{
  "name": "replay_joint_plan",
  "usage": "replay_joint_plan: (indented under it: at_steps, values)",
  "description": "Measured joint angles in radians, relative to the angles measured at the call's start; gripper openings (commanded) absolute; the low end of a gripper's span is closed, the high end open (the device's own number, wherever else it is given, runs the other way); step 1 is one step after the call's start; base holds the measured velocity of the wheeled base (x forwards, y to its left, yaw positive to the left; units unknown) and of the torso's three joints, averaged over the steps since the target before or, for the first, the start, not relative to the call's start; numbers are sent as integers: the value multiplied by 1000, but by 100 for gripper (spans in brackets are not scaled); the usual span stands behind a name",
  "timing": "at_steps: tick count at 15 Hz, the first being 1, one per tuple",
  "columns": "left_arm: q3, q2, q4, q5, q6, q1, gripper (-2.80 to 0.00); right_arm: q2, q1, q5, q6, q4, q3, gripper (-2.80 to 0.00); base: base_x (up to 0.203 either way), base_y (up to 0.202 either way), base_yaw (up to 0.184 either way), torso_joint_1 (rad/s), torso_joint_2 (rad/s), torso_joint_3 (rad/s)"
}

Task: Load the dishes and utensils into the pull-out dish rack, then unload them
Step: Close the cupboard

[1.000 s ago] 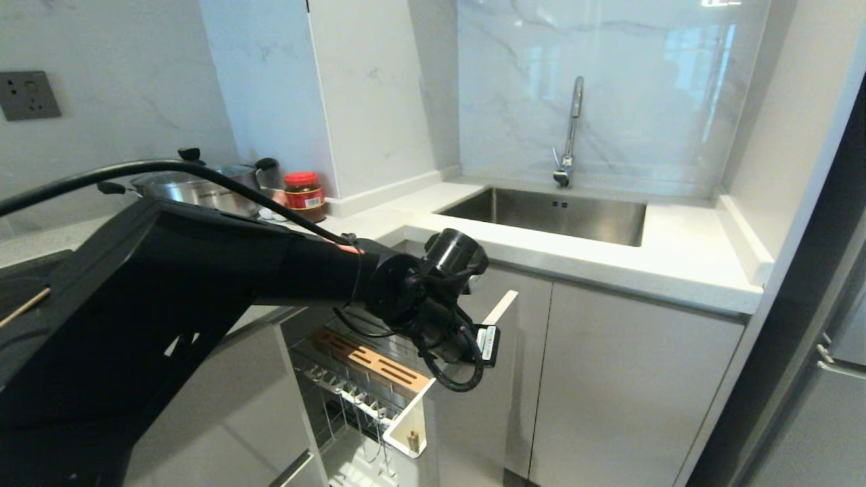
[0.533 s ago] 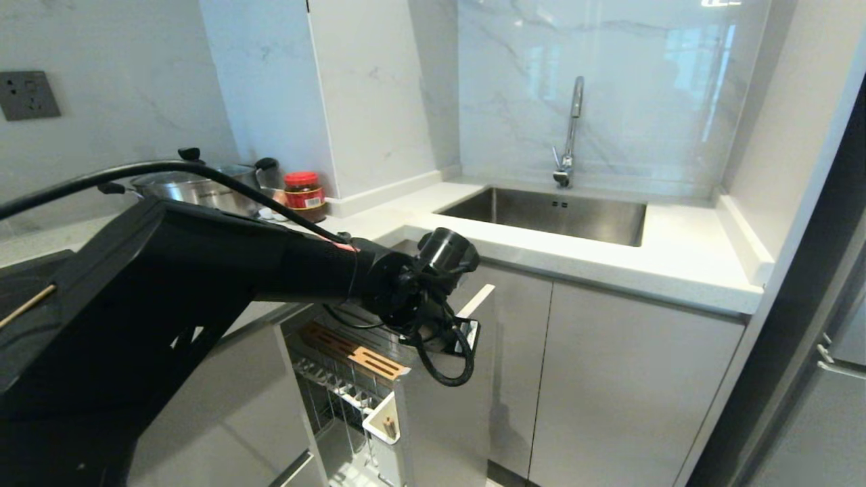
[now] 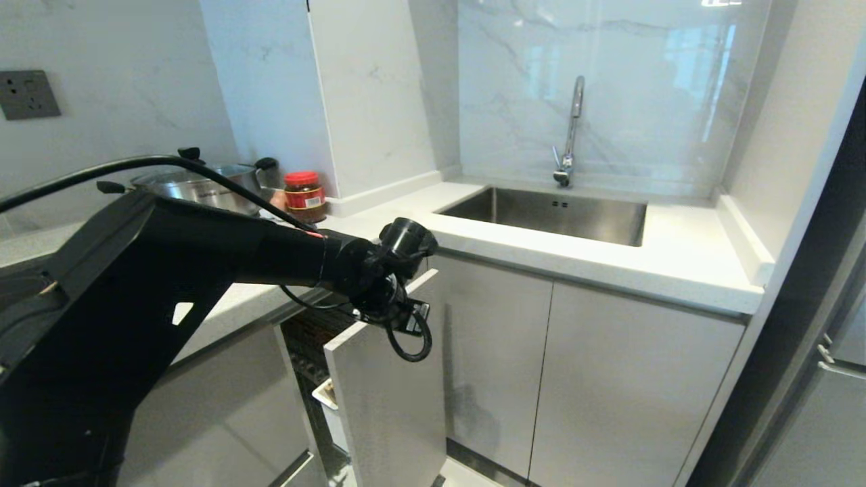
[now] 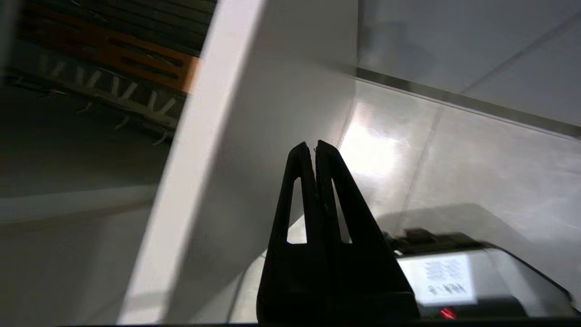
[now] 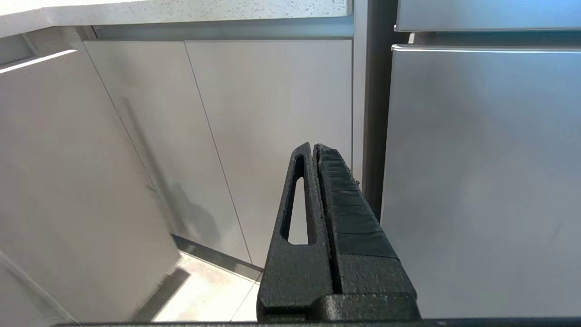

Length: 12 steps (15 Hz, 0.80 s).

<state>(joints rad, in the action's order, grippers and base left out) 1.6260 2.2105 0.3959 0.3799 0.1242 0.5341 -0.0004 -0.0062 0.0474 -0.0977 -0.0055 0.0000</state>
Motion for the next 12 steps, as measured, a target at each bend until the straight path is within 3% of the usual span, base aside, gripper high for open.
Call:
replay_joint_plan:
  at_steps: [6,9,12]
  values:
    - [12,43,-84,149,-136,-164,-280,0,0,0,0,0,0,-280,0,0,0,0,0,0]
    - [29,66,-87,227,-151,-196,-280,0,0,0,0,0,0,-280,0,0,0,0,0,0]
    - [34,78,-87,236,-152,-200,-280,0,0,0,0,0,0,-280,0,0,0,0,0,0]
